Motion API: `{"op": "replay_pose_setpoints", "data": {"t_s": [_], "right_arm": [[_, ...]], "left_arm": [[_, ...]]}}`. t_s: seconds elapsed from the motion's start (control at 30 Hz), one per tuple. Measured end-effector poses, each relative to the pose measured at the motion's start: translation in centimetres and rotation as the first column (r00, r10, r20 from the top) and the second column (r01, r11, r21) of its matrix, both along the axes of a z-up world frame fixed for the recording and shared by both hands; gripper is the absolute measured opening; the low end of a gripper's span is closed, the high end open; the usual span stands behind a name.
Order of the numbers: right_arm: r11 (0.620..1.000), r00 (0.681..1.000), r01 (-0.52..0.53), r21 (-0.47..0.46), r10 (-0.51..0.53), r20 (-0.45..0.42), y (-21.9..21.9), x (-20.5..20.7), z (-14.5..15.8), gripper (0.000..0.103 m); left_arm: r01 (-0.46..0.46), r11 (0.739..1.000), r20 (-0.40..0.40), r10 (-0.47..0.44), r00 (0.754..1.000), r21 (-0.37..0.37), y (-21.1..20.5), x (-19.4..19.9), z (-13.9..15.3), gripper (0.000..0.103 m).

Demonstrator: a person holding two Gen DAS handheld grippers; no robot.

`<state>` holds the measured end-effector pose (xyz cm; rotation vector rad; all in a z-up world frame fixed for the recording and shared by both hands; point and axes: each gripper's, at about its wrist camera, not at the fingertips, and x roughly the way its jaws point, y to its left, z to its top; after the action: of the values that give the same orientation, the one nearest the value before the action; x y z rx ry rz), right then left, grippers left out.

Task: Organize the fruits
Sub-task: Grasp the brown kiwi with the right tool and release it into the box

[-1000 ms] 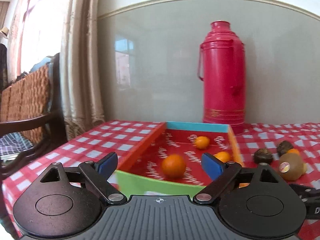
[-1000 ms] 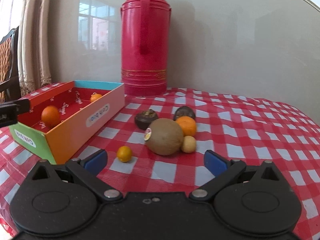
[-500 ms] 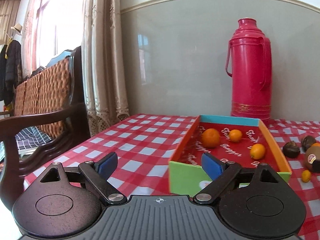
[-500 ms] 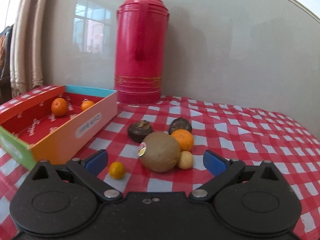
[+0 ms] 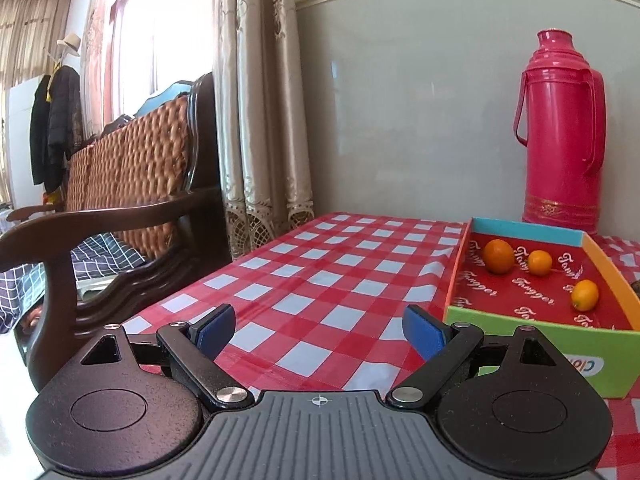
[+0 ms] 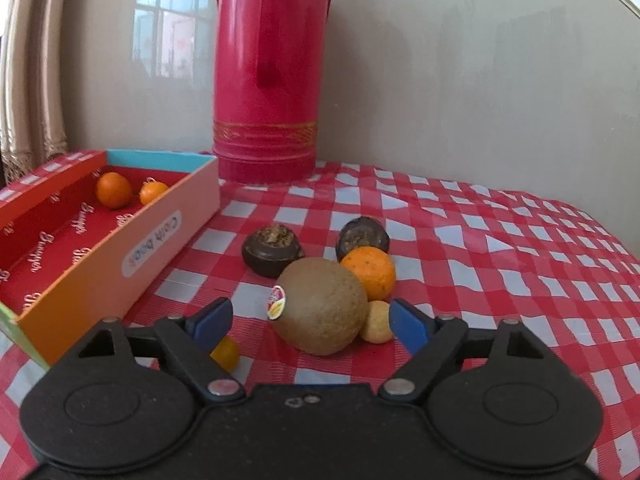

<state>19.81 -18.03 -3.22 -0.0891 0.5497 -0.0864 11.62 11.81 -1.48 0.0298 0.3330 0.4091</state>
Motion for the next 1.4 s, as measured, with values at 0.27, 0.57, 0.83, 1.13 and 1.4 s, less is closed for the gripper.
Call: {"op": "replay_pose_setpoints", "data": {"t_s": [0.27,0.57,0.83,1.13,1.4], "right_arm": [[0.992,1.000,-0.011,-0.123,0.010,-0.002,1.2,0.3,-0.3,0.045],[0.997,0.994,-0.063,-0.052,0.067,0.085,2.4,-1.7,1.8,0.044],[0.979,0.963,-0.203,-0.013,0.202,0.178,7.3,-4.0,4.0,0.044],[0.949,0.936,-0.316,0.004,0.311,0.164,12.3,-3.5,3.8,0.055],[0.948,0.922,-0.317,-0.038,0.317,0.221,12.9,-5.0,4.1,0.081]], "left_arm": [[-0.006,1.000,-0.008,0.006,1.000,-0.002,0.4,0.0,0.0,0.090],[0.001,1.000,0.001,-0.001,1.000,-0.003,0.5,-0.6,0.3,0.090],[-0.029,1.000,-0.004,0.029,1.000,0.010,2.0,-2.1,0.8,0.090],[-0.084,0.996,-0.009,0.084,0.996,0.018,5.1,-3.8,1.3,0.090],[-0.097,0.995,-0.004,0.097,0.995,0.003,6.0,-4.1,1.6,0.090]]}}
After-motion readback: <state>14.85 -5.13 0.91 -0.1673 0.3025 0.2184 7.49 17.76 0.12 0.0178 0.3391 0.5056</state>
